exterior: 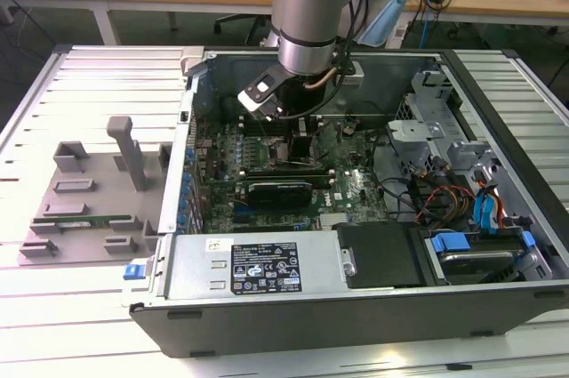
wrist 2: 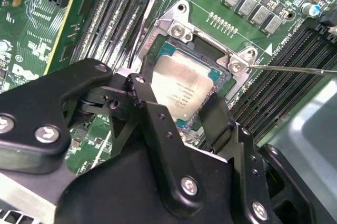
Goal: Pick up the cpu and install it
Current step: 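Place the cpu into insertion slot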
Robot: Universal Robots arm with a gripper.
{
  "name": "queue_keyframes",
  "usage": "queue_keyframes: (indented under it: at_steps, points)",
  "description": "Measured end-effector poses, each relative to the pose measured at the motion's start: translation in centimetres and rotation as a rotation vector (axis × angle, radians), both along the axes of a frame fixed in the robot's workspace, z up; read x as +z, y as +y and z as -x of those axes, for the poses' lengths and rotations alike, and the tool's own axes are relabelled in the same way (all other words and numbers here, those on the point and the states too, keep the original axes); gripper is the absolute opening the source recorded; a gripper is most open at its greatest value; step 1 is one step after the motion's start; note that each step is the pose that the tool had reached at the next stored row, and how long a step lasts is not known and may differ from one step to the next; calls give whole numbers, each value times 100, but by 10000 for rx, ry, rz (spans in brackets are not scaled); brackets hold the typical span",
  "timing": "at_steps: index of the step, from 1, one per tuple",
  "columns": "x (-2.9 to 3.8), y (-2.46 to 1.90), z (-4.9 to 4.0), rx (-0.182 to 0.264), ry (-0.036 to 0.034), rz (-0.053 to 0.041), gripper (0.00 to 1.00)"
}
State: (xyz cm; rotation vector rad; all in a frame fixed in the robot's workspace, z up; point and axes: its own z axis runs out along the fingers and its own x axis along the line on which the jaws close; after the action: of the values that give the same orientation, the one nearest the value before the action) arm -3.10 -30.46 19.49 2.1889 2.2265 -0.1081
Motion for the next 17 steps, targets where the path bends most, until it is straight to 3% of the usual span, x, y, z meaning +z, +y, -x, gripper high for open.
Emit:
queue_keyframes:
  at_steps: [2, 7, 11, 13, 14, 15, 17]
  points:
    - [1, 20, 1, 2, 3, 2, 62]
    - [10, 21, 5, 1, -4, 4, 62]
    - [114, 21, 7, 1, -23, 9, 62]
    - [126, 22, 7, 2, -30, 12, 62]
    - [128, 21, 9, 2, -28, 16, 60]
    - [129, 19, 17, 1, -31, 17, 41]
    - [128, -1, 52, 5, -60, 16, 35]
